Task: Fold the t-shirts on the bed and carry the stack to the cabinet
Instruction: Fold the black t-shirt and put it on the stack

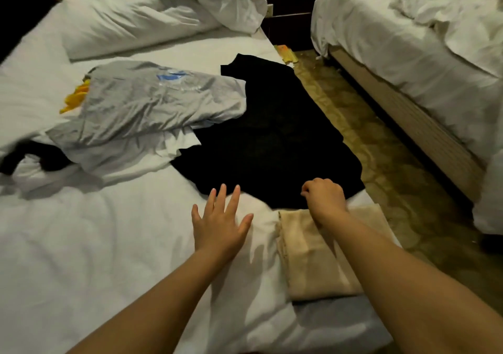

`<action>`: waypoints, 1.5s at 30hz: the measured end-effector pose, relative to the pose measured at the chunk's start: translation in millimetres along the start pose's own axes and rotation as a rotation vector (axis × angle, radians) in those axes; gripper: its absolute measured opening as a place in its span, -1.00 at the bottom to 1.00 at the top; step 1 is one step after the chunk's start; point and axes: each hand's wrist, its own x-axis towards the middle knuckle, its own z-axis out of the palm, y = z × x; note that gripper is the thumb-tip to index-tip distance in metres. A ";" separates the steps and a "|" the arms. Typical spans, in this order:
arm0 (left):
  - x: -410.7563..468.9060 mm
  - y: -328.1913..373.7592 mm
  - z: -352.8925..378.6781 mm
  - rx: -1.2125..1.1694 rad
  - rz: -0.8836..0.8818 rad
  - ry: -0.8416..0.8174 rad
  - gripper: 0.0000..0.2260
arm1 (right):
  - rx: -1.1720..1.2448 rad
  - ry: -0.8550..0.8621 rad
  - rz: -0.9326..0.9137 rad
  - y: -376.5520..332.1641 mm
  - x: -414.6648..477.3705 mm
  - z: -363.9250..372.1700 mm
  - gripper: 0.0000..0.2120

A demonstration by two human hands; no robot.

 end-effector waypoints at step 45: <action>-184.7 -69.5 -360.7 -0.676 0.130 0.595 -0.84 | 1.074 0.530 -0.721 -249.6 -241.4 -426.3 -0.84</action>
